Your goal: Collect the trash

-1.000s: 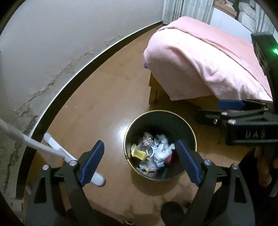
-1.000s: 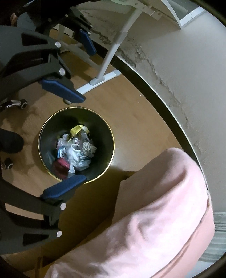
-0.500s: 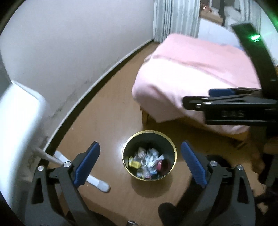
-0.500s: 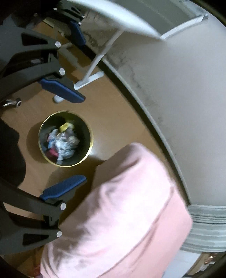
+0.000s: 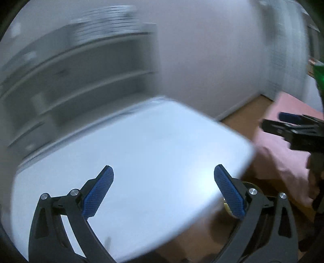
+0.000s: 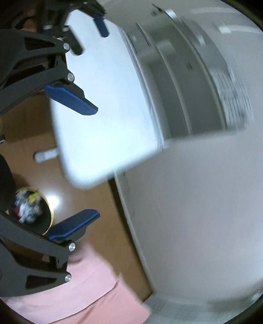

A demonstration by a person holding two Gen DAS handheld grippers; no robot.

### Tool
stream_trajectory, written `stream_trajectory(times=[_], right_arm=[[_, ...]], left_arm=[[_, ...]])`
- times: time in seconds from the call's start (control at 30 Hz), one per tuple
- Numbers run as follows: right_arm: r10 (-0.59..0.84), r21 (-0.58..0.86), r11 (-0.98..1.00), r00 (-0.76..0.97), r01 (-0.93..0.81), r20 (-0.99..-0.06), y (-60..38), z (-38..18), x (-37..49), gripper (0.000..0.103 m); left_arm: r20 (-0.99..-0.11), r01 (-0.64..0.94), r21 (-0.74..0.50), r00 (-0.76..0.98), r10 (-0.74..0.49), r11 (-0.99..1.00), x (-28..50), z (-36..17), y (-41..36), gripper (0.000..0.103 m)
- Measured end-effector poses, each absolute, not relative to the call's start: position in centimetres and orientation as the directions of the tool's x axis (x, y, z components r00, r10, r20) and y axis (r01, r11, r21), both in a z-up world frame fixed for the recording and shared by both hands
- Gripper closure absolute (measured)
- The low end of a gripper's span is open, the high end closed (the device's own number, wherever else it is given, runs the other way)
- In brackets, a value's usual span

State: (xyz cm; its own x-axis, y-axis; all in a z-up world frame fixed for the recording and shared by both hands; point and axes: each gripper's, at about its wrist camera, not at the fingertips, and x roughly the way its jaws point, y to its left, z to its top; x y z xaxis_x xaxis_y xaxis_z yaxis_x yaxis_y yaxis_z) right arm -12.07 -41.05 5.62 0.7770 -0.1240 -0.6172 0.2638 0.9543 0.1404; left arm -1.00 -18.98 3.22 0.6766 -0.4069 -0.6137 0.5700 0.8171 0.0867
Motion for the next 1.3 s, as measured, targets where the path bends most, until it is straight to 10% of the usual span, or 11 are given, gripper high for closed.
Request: stream_trajectory(times=[0.4, 1.3], right_arm=[[0.074, 0.107, 0.994, 0.788, -0.010, -0.611, -27.2, 6.4, -5.2, 0.012], [0.080, 0.086, 0.996, 0.773, -0.033, -0.629, -26.5, 5.7, -5.2, 0.011]], left_arm=[[-0.619, 0.156, 0.045, 0.780, -0.095, 0.987, 1.2, 3.9, -0.2, 0.007], [-0.628, 0.090, 0.044, 0.777, -0.043, 0.995, -1.4, 3.0, 4.7, 0.007]])
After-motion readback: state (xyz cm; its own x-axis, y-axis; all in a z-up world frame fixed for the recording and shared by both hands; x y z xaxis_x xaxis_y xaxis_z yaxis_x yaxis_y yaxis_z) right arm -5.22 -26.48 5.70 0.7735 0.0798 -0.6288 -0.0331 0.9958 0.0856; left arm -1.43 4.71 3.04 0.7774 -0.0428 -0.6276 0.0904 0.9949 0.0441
